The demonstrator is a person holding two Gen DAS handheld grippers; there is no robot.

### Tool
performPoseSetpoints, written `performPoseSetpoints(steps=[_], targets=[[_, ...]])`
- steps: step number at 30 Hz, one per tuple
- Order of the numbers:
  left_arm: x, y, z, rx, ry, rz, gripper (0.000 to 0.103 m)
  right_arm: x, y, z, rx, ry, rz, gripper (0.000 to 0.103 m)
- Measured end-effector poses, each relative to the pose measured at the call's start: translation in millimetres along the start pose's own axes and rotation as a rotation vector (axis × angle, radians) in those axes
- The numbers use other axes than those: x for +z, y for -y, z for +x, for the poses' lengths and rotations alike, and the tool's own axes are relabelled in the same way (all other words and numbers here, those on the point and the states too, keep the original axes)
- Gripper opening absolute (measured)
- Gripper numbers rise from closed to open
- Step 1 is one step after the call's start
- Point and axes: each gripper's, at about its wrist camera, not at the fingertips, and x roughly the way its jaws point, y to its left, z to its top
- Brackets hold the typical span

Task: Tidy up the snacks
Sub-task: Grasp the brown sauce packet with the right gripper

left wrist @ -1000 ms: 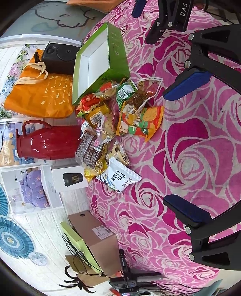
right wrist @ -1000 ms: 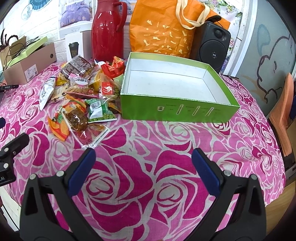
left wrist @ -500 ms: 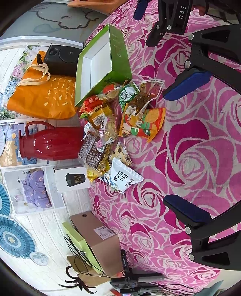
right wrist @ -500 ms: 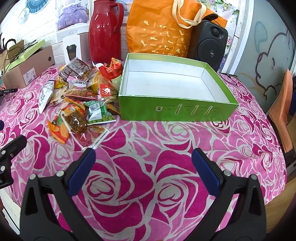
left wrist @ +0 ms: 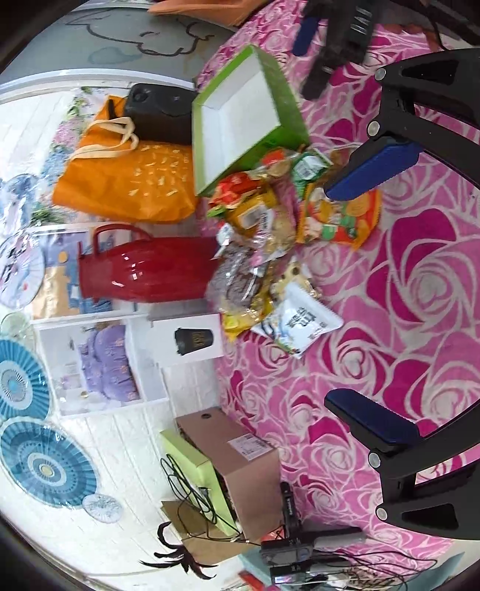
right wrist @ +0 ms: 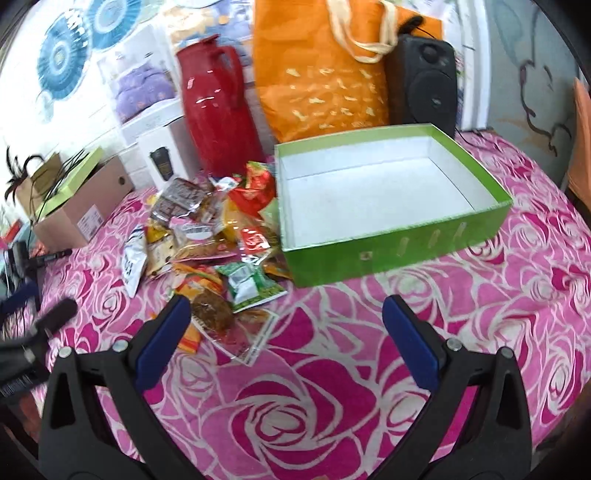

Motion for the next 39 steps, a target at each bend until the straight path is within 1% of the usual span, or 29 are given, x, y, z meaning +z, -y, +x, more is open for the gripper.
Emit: performPoseSetpoints(steps=[2, 3, 5, 6, 7, 9, 10, 11, 12, 13, 14, 15, 16, 18, 22, 25, 27, 28, 29, 30, 32, 33, 34, 35, 36, 39], targets=[[-1.2, -3.8, 4.6, -0.043, -0.014, -0.028, 0.103, -8.2, -9.1, 9.6, 0.057, -0.021, -0.067, 0.103], [-4.4, -5.2, 11.9, -0.082, -0.043, -0.041, 0.103, -13.6, -14.2, 17.6, 0.091, -0.039, -0.111, 0.103], [-11.5, -3.4, 25.8, -0.144, -0.09, -0.04, 0.103, -20.6, -21.3, 33.8, 0.128, -0.086, -0.183, 0.103], [-15.7, -0.4, 33.1, -0.156, -0.11, -0.027, 0.103, -23.3, -27.9, 42.4, 0.17, -0.103, -0.235, 0.103], [-19.4, 2.8, 39.5, -0.16, -0.126, -0.017, 0.103, -24.8, -32.5, 48.0, 0.191, -0.109, -0.27, 0.103], [-24.2, 7.6, 47.3, -0.176, -0.147, -0.011, 0.101, -24.7, -44.9, 59.5, 0.211, -0.111, -0.339, 0.103], [-25.5, 8.2, 49.8, -0.184, -0.152, -0.013, 0.099, -23.4, -48.4, 65.4, 0.213, -0.118, -0.352, 0.103], [-26.3, 8.2, 52.4, -0.19, -0.155, -0.016, 0.099, -21.2, -51.2, 72.1, 0.216, -0.125, -0.358, 0.099], [-26.5, 6.8, 55.5, -0.199, -0.156, -0.025, 0.098, -19.1, -54.0, 80.9, 0.231, -0.13, -0.367, 0.085], [-26.5, 5.1, 58.1, -0.208, -0.157, -0.037, 0.095, -18.9, -55.9, 86.1, 0.237, -0.135, -0.372, 0.074], [-26.5, 4.0, 61.7, -0.216, -0.16, -0.051, 0.093, -18.6, -56.0, 91.5, 0.23, -0.147, -0.372, 0.056], [-27.1, 3.4, 66.1, -0.221, -0.169, -0.06, 0.086, -18.5, -53.7, 96.9, 0.204, -0.152, -0.37, 0.05], [-27.7, 4.4, 69.4, -0.226, -0.176, -0.062, 0.076, -18.2, -48.2, 96.4, 0.206, -0.147, -0.363, 0.05], [-27.1, 8.4, 80.2, -0.242, -0.197, -0.051, 0.065, -19.7, -41.0, 95.4, 0.227, -0.139, -0.335, 0.05], [-21.0, 23.1, 99.9, -0.275, -0.209, -0.027, 0.065, -23.9, -31.0, 94.8, 0.245, -0.141, -0.314, 0.051], [-15.8, 36.1, 116.3, -0.307, -0.228, 0.001, 0.065, -21.9, -34.3, 97.7, 0.239, -0.126, -0.334, 0.057], [-16.7, 40.3, 126.4, -0.321, -0.253, 0.007, 0.065, -20.2, -38.6, 104.0, 0.23, -0.128, -0.338, 0.057], [-18.9, 41.2, 131.3, -0.332, -0.27, 0.005, 0.06, -20.4, -38.6, 106.8, 0.229, -0.136, -0.339, 0.057], [-21.1, 40.6, 132.9, -0.344, -0.275, -0.002, 0.059, -20.9, -37.8, 108.6, 0.225, -0.144, -0.336, 0.056], [-22.5, 38.9, 133.2, -0.347, -0.271, -0.018, 0.055, -20.9, -36.5, 106.7, 0.232, -0.144, -0.329, 0.05], [-22.4, 33.8, 129.3, -0.363, -0.267, -0.05, 0.032, -20.3, -34.7, 99.9, 0.218, -0.132, -0.319, 0.047], [-23.0, 30.9, 129.1, -0.359, -0.29, -0.059, 0.014, -18.3, -31.4, 91.6, 0.254, -0.116, -0.296, 0.036], [-25.0, 28.8, 129.6, -0.378, -0.309, -0.072, 0.014, -16.8, -28.7, 86.5, 0.266, -0.115, -0.276, 0.033], [-27.2, 27.2, 128.9, -0.398, -0.317, -0.084, 0.013, -15.9, -26.5, 81.6, 0.271, -0.113, -0.263, 0.033], [-29.4, 27.1, 126.7, -0.398, -0.319, -0.085, 0.013, -16.6, -23.3, 74.4, 0.267, -0.104, -0.258, 0.033], [-30.6, 30.9, 118.3, -0.354, -0.287, -0.061, 0.012, -19.6, -17.6, 62.6, 0.264, -0.093, -0.251, 0.033]])
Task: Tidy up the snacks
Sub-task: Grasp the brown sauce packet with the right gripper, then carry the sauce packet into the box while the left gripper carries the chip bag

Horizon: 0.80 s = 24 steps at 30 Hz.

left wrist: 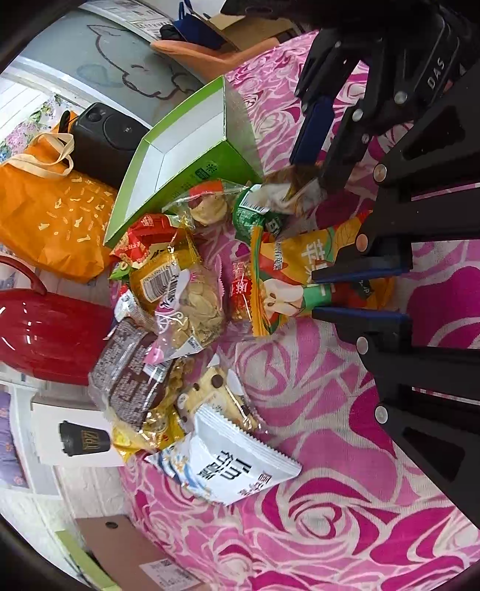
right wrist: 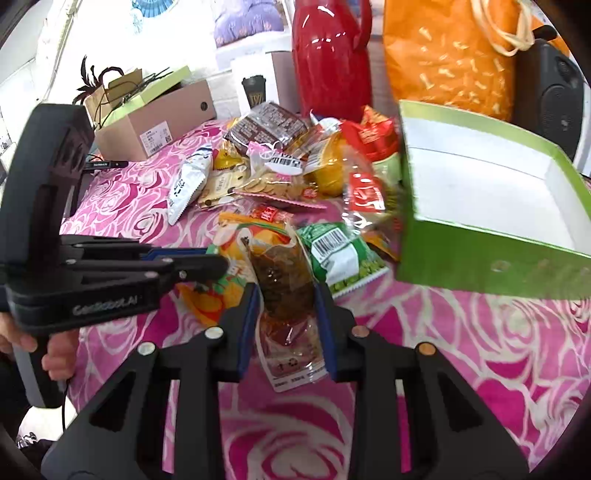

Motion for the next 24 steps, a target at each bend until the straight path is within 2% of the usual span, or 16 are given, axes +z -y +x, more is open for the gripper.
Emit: performPoseSetpoints(steps=[3, 5, 6, 7, 9, 11, 12, 14, 15, 17, 20, 24], targets=[[0.4, 7.6, 3.0, 0.051, -0.006, 0.032, 0.02, -2.2, 1.3, 1.9, -0.01, -0.02, -0.003, 0.034], [1.1, 9.3, 7.6, 0.037, -0.021, 0.036, 0.034, -2.5, 0.6, 7.7, -0.011, -0.036, -0.009, 0.038], [0.9, 10.7, 11.0, 0.034, -0.03, 0.041, 0.046, -3.1, 0.3, 9.7, -0.013, -0.041, -0.016, 0.04], [1.3, 12.2, 14.1, 0.038, -0.034, 0.045, 0.052, -2.8, -1.7, 14.0, -0.018, -0.051, -0.031, 0.04], [0.8, 10.8, 18.7, 0.028, -0.023, 0.043, 0.052, -4.3, -6.2, 22.7, -0.037, -0.059, -0.068, 0.044], [0.7, 8.8, 20.7, 0.014, -0.015, 0.027, 0.049, -5.9, -7.1, 29.6, -0.063, -0.061, -0.092, 0.046], [1.2, 9.4, 20.8, -0.015, -0.018, 0.022, 0.033, -5.3, -6.0, 30.3, -0.059, -0.064, -0.085, 0.045], [1.7, 11.4, 19.0, -0.001, -0.017, 0.014, 0.028, -2.0, -3.6, 26.4, -0.05, -0.062, -0.068, 0.041], [2.5, 12.3, 15.5, 0.006, -0.011, -0.001, 0.019, 0.3, -1.8, 21.2, -0.046, -0.054, -0.064, 0.034], [3.5, 12.6, 4.1, -0.008, 0.015, -0.024, 0.013, 3.1, 2.3, 10.7, -0.026, -0.043, -0.047, 0.033], [6.6, 15.6, -19.7, 0.01, 0.08, -0.012, 0.013, 7.9, 4.3, -10.1, -0.031, -0.009, -0.051, 0.033], [20.4, 15.9, -45.9, -0.018, 0.131, -0.016, 0.012, 18.0, 12.9, -46.1, -0.044, 0.079, -0.016, 0.033]])
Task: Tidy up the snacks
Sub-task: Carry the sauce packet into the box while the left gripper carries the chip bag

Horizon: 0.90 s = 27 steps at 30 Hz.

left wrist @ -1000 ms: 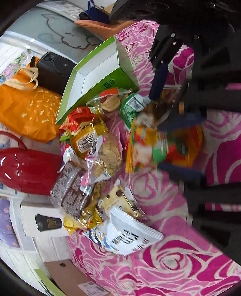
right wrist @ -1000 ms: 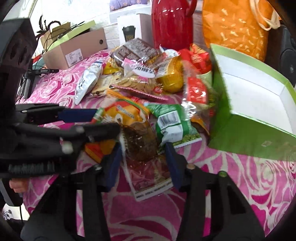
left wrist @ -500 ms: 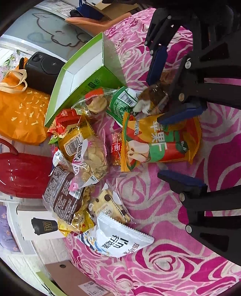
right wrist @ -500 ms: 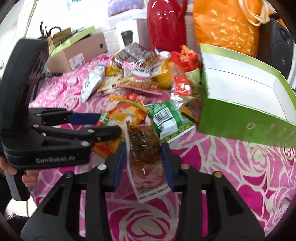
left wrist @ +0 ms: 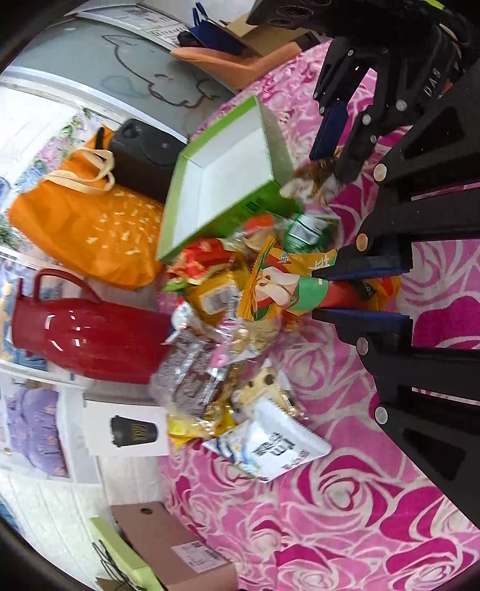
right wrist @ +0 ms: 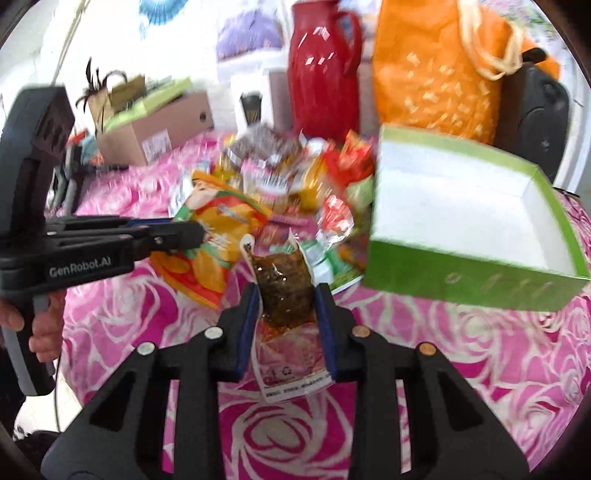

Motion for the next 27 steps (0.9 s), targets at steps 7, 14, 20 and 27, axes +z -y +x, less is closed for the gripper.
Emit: performPoseSetpoints(steps=[7, 14, 20, 27], targets=[[39.6, 23.2, -18.0, -0.055, 0.074, 0.007, 0.012, 26.7, 42.7, -41.7, -0.129, 0.12, 0.056, 0.033], [73.2, 69.7, -8.1, -0.094, 0.098, 0.078, 0.012, 33.4, 110.9, -39.6, -0.253, 0.118, 0.154, 0.033], [95.0, 118.7, 33.9, -0.121, 0.065, 0.146, 0.012, 27.4, 163.1, -37.0, -0.289, 0.108, 0.237, 0.034], [105.5, 162.3, 91.8, -0.144, -0.002, 0.203, 0.012, 22.3, 204.1, -17.5, -0.293, 0.077, 0.285, 0.034]])
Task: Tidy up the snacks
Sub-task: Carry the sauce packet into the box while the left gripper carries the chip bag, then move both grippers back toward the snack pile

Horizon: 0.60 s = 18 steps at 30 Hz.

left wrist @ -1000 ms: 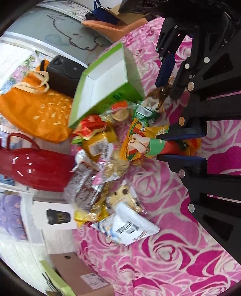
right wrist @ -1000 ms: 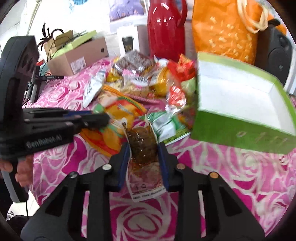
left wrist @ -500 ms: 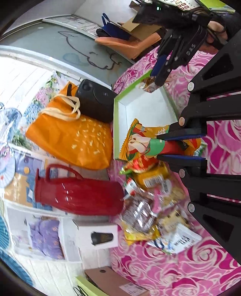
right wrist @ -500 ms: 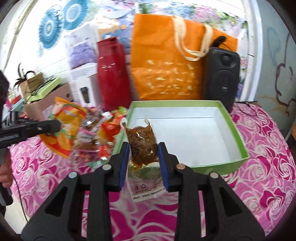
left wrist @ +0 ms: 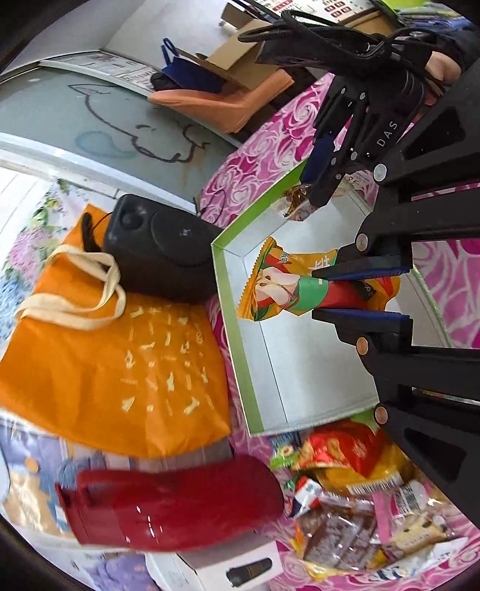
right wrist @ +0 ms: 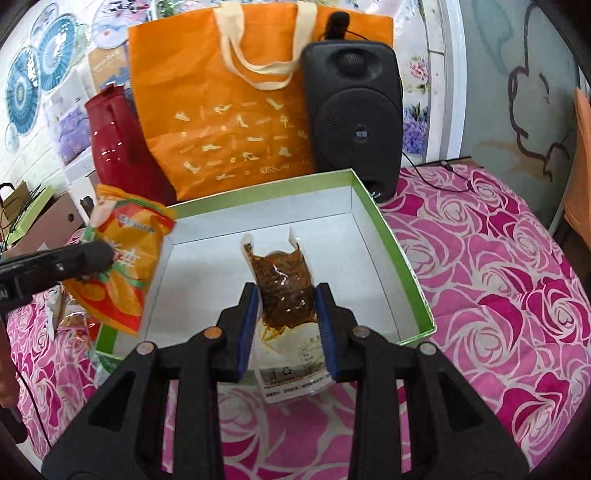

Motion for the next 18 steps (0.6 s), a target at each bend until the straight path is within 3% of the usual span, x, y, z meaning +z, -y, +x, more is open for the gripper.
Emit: performPoseSetpoints(steps=[4, 6, 8, 9, 10, 11, 12, 15, 18], targets=[[-2.7, 0.0, 19.8, 0.006, -0.027, 0.014, 0.013, -0.5, 4.6, 17.9, 0.01, -0.025, 0.0, 0.034], [-5.4, -4.4, 24.7, 0.015, -0.031, 0.007, 0.013, -0.5, 0.6, 22.4, 0.018, -0.019, -0.019, 0.039], [-7.4, -8.6, 26.5, 0.027, -0.018, 0.009, 0.021, -1.5, -4.3, 24.3, 0.014, -0.014, -0.042, 0.044], [-7.9, -10.7, 25.7, 0.043, -0.003, 0.009, 0.043, -3.0, -7.9, 23.8, 0.003, -0.005, -0.059, 0.058], [-7.9, -12.4, 24.3, 0.067, 0.012, 0.006, 0.074, -4.0, -9.9, 23.0, -0.004, 0.001, -0.07, 0.067], [-7.8, -14.0, 21.8, 0.1, 0.035, 0.002, 0.087, -5.3, -12.2, 21.8, -0.013, 0.012, -0.085, 0.084], [-8.9, -15.6, 16.4, 0.139, 0.071, -0.002, 0.095, -5.9, -13.9, 20.2, -0.021, 0.022, -0.095, 0.093], [-8.3, -20.9, 10.1, 0.168, 0.083, -0.009, 0.099, -7.7, -19.2, 16.2, -0.055, 0.023, -0.113, 0.102], [-10.2, -25.9, -0.2, 0.181, 0.089, -0.008, 0.099, -8.6, -25.0, 9.1, -0.087, 0.01, -0.116, 0.102]])
